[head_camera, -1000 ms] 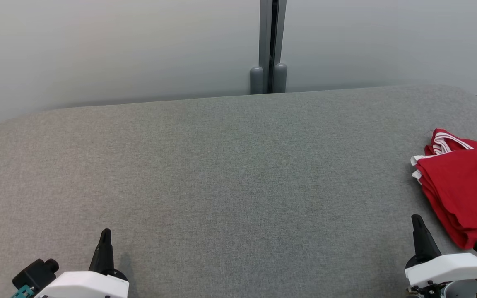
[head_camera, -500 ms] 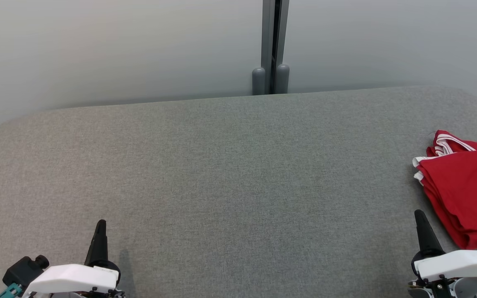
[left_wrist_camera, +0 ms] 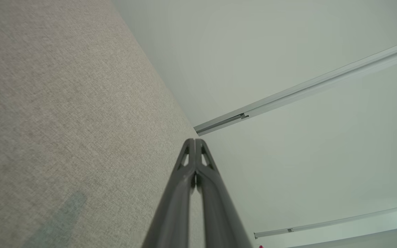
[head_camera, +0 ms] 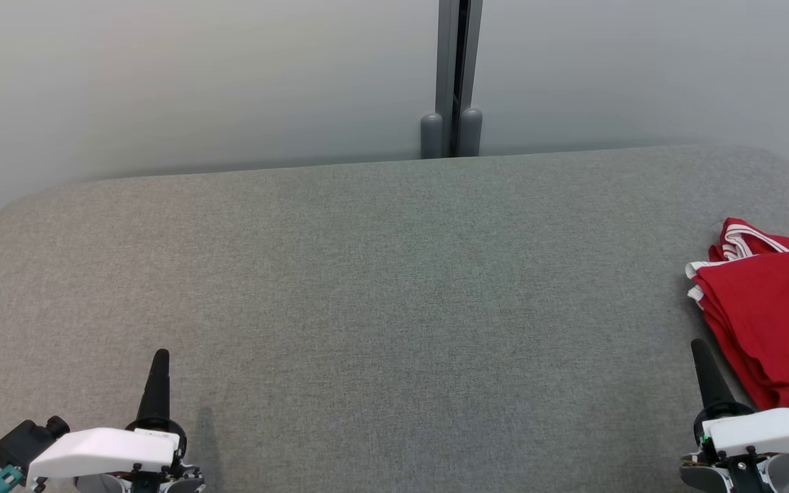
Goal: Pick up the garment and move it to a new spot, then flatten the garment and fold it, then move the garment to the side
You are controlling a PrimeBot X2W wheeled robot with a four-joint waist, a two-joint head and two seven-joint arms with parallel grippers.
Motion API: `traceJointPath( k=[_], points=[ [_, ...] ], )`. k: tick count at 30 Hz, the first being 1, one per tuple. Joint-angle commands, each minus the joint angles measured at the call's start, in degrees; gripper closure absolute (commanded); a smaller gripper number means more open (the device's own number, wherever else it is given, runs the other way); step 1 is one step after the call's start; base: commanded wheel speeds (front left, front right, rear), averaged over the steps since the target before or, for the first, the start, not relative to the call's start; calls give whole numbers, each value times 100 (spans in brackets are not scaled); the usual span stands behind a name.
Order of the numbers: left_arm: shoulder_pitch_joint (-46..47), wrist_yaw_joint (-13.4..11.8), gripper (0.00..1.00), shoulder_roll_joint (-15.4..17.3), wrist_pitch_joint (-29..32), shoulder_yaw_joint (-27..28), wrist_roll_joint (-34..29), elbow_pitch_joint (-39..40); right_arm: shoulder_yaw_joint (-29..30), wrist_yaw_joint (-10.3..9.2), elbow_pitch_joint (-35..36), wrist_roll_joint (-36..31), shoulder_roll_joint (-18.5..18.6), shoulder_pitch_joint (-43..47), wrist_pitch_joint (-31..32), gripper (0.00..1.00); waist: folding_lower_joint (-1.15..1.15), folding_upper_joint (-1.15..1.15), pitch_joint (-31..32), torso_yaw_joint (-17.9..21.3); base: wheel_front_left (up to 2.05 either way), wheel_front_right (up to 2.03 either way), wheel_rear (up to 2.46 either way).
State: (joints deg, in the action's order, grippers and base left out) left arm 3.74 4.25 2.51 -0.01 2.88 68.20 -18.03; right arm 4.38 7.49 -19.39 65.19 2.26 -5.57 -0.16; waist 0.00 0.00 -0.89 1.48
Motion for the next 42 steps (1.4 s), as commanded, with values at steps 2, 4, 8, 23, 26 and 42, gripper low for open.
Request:
traceJointPath(
  k=[2,4,8,23,26,42],
  points=[
    [136,54,100,33,45,58,218,90,25,1,106,246,55,-97,68,100,0,0,4,-7,0,0,0],
    [146,72,100,33,75,73,313,103,34,1,129,360,57,-97,89,100,0,0,6,-13,0,0,0],
    [161,99,100,35,134,102,523,134,53,1,174,591,60,-98,149,100,0,0,11,-23,0,0,0],
    [213,179,100,42,316,198,1177,236,118,1,309,1328,70,-100,335,100,0,0,29,-61,0,0,0],
    [204,197,100,42,352,218,1308,253,130,0,337,1473,72,-101,380,100,0,0,33,-69,0,0,0],
    [269,284,100,47,539,315,1965,351,185,1,469,2201,80,-88,560,100,0,0,54,-111,0,0,0]
  ],
)
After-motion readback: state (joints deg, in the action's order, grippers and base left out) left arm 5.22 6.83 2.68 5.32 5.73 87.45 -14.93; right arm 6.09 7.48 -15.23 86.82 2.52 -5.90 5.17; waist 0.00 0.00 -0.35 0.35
